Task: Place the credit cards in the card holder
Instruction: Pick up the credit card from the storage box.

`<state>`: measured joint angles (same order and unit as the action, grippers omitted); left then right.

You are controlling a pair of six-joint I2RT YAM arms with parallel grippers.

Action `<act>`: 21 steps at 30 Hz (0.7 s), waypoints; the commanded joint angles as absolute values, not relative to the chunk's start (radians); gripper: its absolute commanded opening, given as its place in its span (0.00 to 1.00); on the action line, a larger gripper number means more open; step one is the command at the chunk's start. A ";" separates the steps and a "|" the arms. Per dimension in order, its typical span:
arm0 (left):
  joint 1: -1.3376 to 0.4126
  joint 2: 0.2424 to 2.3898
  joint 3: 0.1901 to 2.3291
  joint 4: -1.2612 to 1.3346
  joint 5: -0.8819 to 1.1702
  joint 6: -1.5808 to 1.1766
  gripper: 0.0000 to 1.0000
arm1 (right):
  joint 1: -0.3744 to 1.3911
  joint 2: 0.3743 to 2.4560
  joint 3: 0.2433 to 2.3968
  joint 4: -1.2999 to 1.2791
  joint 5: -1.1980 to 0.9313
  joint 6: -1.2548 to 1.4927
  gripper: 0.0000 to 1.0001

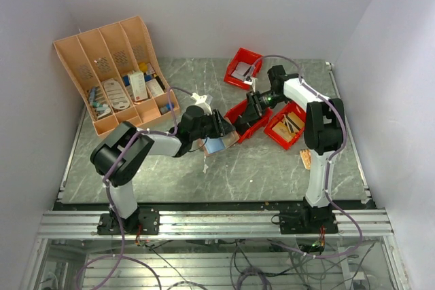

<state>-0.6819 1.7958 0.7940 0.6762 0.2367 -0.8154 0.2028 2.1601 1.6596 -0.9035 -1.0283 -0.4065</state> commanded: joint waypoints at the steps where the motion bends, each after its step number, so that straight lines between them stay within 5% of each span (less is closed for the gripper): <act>1: -0.685 1.783 0.819 0.686 0.255 -0.791 0.48 | 0.218 2.113 1.664 -0.865 -0.925 -0.403 0.32; 21: -0.685 1.399 0.619 0.474 0.113 -0.724 0.49 | 0.298 2.212 1.710 -0.878 -0.716 -0.421 0.22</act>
